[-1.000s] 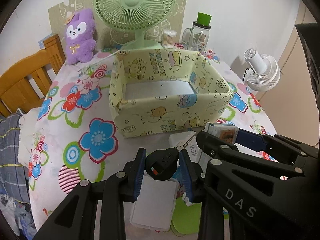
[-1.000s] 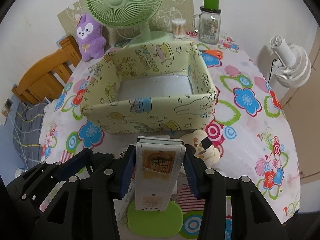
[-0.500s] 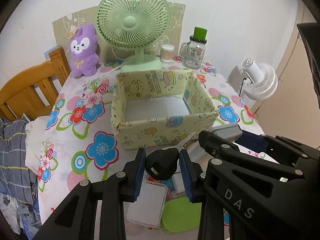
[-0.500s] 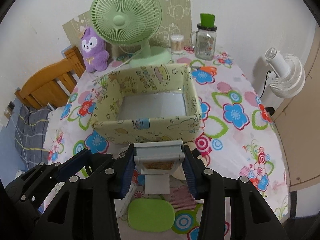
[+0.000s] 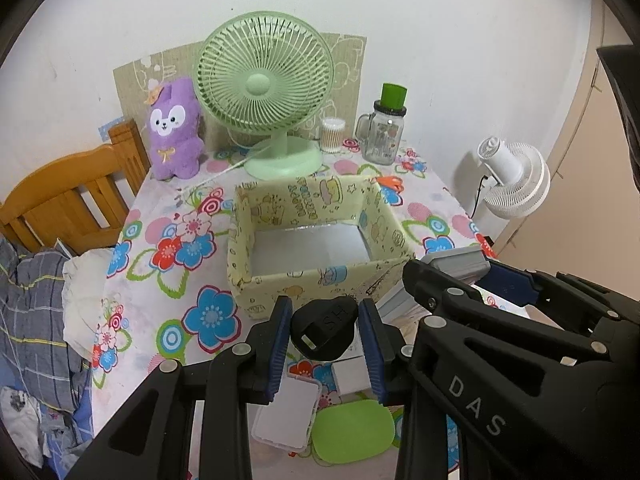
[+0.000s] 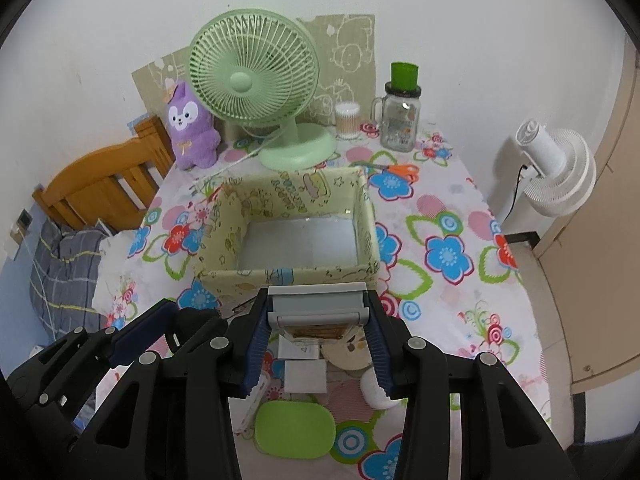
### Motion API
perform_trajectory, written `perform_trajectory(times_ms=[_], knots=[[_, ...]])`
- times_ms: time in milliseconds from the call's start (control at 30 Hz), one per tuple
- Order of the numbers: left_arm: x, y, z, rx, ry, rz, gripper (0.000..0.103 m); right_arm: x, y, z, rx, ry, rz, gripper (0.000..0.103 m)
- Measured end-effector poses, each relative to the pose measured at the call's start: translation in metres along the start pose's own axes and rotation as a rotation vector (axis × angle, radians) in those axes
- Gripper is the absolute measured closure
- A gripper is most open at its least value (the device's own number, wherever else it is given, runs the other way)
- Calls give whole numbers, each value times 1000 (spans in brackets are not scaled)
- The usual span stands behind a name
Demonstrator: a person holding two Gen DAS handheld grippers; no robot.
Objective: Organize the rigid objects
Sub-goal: 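Carry the key with the left tool while the right tool carries the device over the fabric box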
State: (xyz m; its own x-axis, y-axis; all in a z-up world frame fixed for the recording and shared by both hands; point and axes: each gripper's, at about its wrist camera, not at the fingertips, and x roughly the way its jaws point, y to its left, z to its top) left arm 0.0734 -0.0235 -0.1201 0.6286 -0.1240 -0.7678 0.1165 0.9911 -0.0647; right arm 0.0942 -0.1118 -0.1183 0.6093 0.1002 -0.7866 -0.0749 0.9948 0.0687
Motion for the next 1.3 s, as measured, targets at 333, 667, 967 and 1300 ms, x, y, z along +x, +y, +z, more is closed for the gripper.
perform_trajectory(times_ms=[333,667,967,1300], knots=[[-18,-5,16,2,-39,13,69,-23,-2,16,-9,-51,-5,55],[-28,-7,33,16,-73,31,68,-37,-3,31,-12,-88,-5,55],[-29,-6,45,14,-84,30,68,-40,-4,44,-17,-107,-10,55],[-18,-3,68,7,-76,24,68,-30,-6,66,-17,-112,-15,55]])
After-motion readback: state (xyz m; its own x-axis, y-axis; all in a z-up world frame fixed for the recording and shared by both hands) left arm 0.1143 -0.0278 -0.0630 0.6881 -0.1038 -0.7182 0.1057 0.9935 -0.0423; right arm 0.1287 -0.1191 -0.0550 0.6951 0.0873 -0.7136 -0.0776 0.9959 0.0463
